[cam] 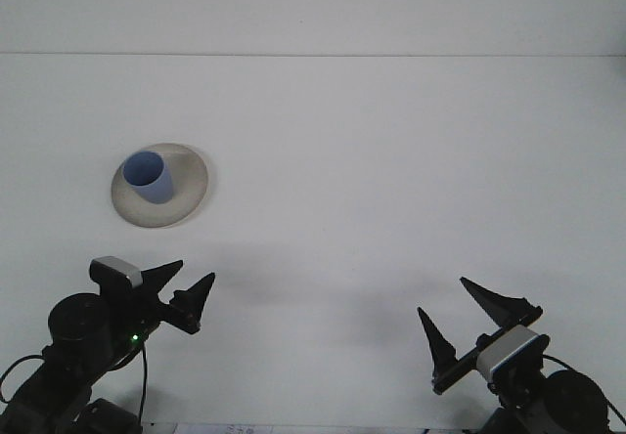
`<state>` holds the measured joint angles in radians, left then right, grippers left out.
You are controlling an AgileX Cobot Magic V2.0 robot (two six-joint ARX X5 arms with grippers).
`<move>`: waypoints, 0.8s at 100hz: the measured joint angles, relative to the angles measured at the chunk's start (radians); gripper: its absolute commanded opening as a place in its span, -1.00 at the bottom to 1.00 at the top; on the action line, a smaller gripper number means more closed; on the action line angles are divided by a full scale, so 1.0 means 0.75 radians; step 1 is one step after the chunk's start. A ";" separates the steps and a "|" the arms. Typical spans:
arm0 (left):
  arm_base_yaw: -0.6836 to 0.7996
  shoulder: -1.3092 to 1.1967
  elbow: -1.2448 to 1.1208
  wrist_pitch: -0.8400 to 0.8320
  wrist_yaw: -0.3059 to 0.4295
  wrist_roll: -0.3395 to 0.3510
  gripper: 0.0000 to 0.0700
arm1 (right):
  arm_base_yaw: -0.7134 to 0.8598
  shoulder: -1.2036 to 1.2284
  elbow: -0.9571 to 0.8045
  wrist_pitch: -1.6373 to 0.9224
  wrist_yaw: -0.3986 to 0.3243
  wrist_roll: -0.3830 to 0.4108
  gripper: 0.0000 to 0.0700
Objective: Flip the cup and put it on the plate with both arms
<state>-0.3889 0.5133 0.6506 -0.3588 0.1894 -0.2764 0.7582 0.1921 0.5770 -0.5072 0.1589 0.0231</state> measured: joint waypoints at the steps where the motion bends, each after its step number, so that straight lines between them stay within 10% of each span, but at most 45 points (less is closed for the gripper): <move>1: 0.000 0.000 0.000 0.002 0.000 0.000 -0.31 | 0.000 0.000 0.000 -0.002 0.000 0.000 -0.59; 7: 0.000 -0.004 0.001 0.003 0.001 0.000 -1.00 | 0.000 0.000 0.000 -0.013 0.000 0.000 -1.00; 80: -0.001 -0.025 0.001 0.010 0.000 -0.005 -0.96 | 0.000 0.000 0.000 -0.024 -0.001 -0.001 -0.99</move>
<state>-0.3893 0.4942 0.6510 -0.3515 0.1894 -0.2798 0.7582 0.1921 0.5770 -0.5251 0.1585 0.0227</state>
